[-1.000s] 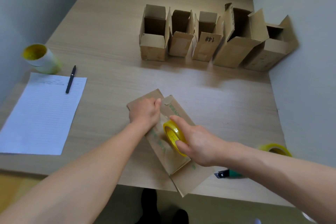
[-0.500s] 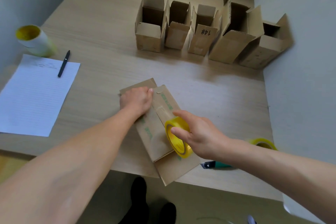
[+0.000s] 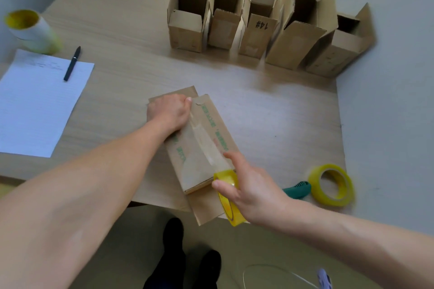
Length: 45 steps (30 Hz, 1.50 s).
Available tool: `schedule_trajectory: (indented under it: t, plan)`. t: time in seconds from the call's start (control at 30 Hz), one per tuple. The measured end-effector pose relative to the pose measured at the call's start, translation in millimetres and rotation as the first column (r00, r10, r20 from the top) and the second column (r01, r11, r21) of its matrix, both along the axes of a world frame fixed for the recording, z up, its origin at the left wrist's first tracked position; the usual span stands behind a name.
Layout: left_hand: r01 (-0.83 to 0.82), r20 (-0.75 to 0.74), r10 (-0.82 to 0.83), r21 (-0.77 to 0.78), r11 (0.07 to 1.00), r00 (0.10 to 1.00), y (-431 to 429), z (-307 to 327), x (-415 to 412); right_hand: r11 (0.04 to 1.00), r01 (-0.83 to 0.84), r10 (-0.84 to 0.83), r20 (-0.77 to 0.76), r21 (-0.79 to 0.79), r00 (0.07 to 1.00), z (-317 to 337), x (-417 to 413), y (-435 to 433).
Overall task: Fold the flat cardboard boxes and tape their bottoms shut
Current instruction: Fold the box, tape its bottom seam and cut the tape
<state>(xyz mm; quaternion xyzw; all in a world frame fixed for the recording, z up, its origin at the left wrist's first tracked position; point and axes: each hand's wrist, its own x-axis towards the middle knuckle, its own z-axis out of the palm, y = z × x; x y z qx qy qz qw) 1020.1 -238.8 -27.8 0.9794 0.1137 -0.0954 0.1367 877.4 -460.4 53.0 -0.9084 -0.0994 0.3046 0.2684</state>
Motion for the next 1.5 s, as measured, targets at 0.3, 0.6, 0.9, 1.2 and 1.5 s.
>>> schedule_trajectory:
  t: [0.3,0.6,0.9,1.2,1.5]
  plan:
    - [0.124,0.029,-0.124,0.002,0.992,0.992,-19.5,-2.6,23.8,0.992,-0.054,0.056,0.010,-0.112,0.998,-31.7,-20.1,-16.7]
    - [0.214,0.047,-0.215,0.026,0.977,0.975,-36.2,-2.8,44.7,0.999,0.021,-0.020,0.026,-0.041,0.999,-40.0,-21.5,-14.3]
    - [0.246,0.050,-0.249,0.059,0.967,0.967,-34.5,-7.9,50.8,0.999,0.026,-0.031,-0.102,-0.043,0.994,-50.6,-16.6,-5.3]
    - [0.719,-0.093,-0.714,0.141,0.680,0.694,-29.6,-8.2,-59.3,0.991,-0.106,0.089,-0.205,-0.075,0.975,-41.9,-5.5,-6.1]
    - [0.555,0.308,-0.558,0.106,0.825,0.771,-52.2,3.8,-101.1,0.993,-0.114,0.111,-0.274,0.006,0.955,-27.7,3.1,-25.5]
